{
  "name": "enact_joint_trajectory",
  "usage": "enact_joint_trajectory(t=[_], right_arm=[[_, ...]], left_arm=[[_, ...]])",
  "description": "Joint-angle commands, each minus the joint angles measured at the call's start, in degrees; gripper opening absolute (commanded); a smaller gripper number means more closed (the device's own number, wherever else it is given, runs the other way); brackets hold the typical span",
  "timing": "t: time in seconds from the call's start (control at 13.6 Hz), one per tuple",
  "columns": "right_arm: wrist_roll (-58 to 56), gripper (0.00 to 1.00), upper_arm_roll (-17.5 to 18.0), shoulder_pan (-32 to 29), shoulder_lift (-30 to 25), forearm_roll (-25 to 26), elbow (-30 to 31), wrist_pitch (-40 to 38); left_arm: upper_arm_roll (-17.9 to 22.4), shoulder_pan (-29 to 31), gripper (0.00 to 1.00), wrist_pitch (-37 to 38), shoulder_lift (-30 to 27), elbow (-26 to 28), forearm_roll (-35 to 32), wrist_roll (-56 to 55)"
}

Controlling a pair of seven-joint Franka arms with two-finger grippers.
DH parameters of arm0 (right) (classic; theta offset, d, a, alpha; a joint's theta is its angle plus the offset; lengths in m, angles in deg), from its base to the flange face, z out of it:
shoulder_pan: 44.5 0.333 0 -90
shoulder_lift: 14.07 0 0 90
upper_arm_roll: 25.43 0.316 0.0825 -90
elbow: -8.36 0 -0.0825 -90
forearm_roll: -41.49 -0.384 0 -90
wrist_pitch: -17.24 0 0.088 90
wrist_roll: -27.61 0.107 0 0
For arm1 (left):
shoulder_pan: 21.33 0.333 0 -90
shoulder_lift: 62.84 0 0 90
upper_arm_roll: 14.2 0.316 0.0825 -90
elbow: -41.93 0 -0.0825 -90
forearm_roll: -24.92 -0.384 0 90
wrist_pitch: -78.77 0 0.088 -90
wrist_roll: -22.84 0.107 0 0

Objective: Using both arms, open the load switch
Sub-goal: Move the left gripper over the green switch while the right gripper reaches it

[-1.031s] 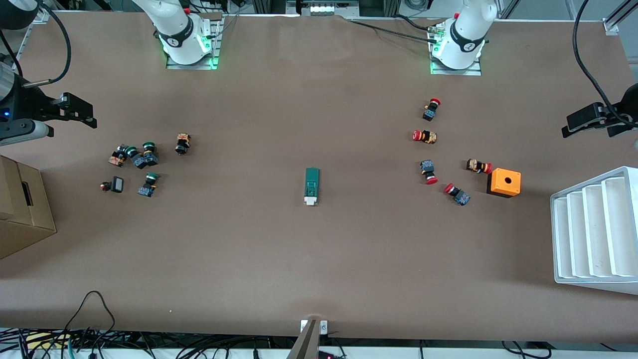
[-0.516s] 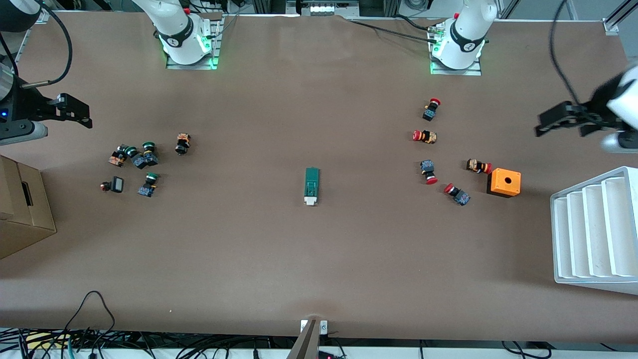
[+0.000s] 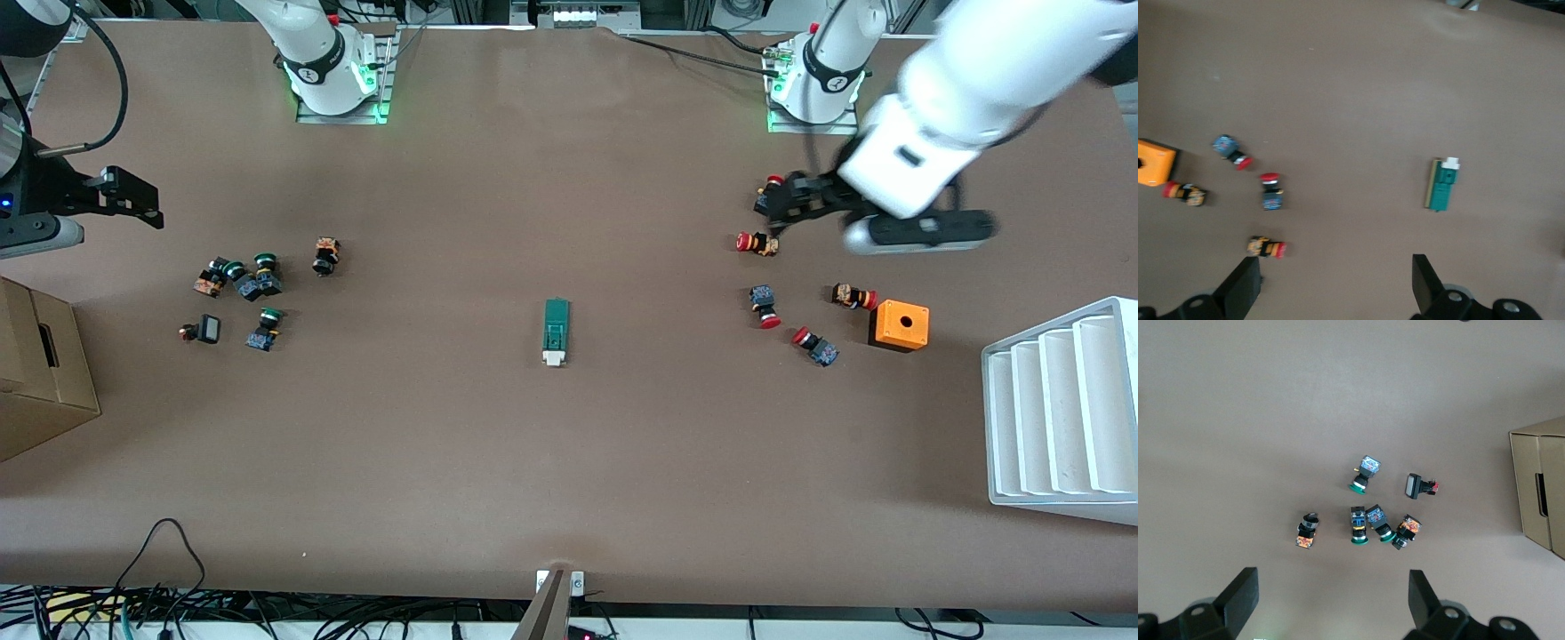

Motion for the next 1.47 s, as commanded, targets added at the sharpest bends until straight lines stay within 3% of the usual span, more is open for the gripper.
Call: enact_joint_trajectory(t=[0.0, 0.15, 0.29, 0.66, 0.81, 0.96, 1.18, 1.4], right_arm=[[-0.92, 0.99, 0.03, -0.26, 0.97, -1.47, -1.05, 0.39], [-0.40, 0.99, 0.03, -0.09, 3.77, -2.96, -2.44, 0.31], [1.18, 0.99, 0.03, -0.09, 9.30, -4.19, -9.28, -0.83], [15.75, 0.98, -0.32, 3.33, 20.73, -6.84, -19.75, -0.14], [24.87, 0.98, 0.12, 4.83, 26.61, -7.62, -25.63, 0.39], [33.32, 0.98, 0.12, 6.23, 31.46, -11.56, -29.78, 2.75], [43.51, 0.98, 0.21, 9.04, 35.41, -12.11, -30.23, 7.15], [57.05, 0.98, 0.82, 12.38, 39.99, -12.29, -30.50, 13.81]], left_arm=[[-1.45, -5.10, 1.00, -7.01, 3.82, 0.25, -2.62, -6.70], [-1.45, -12.56, 1.00, -11.68, 7.69, 0.25, -12.95, -15.99], [-1.45, -18.56, 1.00, -15.46, 11.38, 0.17, -21.32, -24.61], [-1.36, -30.87, 1.00, -23.37, 20.00, 2.44, -45.47, -48.41], [-1.36, -33.60, 1.00, -29.16, 21.85, 7.43, -56.55, -61.24], [-1.36, -34.23, 1.00, -32.00, 23.26, 13.14, -69.89, -73.81], [-1.36, -35.02, 1.00, -32.00, 26.59, 19.66, -87.66, -89.73], [-0.66, -36.95, 1.00, -30.95, 30.29, 21.43, -98.85, -101.27]])
